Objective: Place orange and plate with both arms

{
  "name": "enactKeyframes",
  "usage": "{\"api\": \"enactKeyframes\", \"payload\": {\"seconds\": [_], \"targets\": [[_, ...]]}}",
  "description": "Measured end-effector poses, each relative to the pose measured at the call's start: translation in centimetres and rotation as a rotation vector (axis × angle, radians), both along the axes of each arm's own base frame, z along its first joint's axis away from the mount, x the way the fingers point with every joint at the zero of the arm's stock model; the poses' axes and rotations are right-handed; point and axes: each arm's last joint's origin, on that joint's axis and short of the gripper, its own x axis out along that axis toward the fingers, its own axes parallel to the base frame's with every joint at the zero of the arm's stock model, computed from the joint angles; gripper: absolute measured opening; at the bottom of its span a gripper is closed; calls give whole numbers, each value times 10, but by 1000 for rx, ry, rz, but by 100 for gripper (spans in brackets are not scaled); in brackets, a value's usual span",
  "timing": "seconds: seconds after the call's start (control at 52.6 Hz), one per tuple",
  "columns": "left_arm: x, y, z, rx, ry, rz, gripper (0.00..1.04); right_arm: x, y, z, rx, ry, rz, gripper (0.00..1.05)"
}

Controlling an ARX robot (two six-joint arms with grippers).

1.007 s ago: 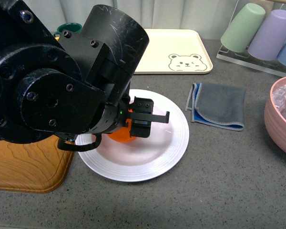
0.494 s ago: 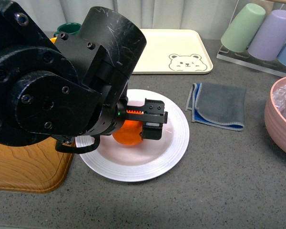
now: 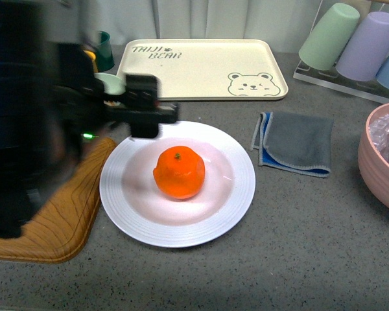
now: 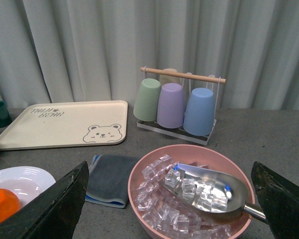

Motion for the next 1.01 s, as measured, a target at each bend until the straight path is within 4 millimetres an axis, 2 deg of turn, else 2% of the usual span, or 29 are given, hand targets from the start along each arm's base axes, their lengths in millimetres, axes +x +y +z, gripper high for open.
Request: {"api": "enactKeyframes", "payload": {"seconds": [0.114, 0.133, 0.247, 0.38, 0.665, 0.817, 1.007], "targets": [[-22, 33, 30, -42, -173, 15, 45, 0, 0, 0, 0, 0, 0, 95], [-23, 34, 31, -43, -176, 15, 44, 0, 0, 0, 0, 0, 1, 95], [-45, 58, 33, -22, -166, 16, 24, 0, 0, 0, 0, 0, 4, 95], [-63, 75, 34, -14, -147, 19, 3, 0, 0, 0, 0, 0, 3, 95], [-97, 101, 43, -6, -146, 17, 4, 0, 0, 0, 0, 0, 3, 95], [-110, 109, 53, -8, -153, 17, 4, 0, 0, 0, 0, 0, 3, 95], [-123, 115, 54, -8, -157, 15, 4, 0, 0, 0, 0, 0, 3, 95]]}}
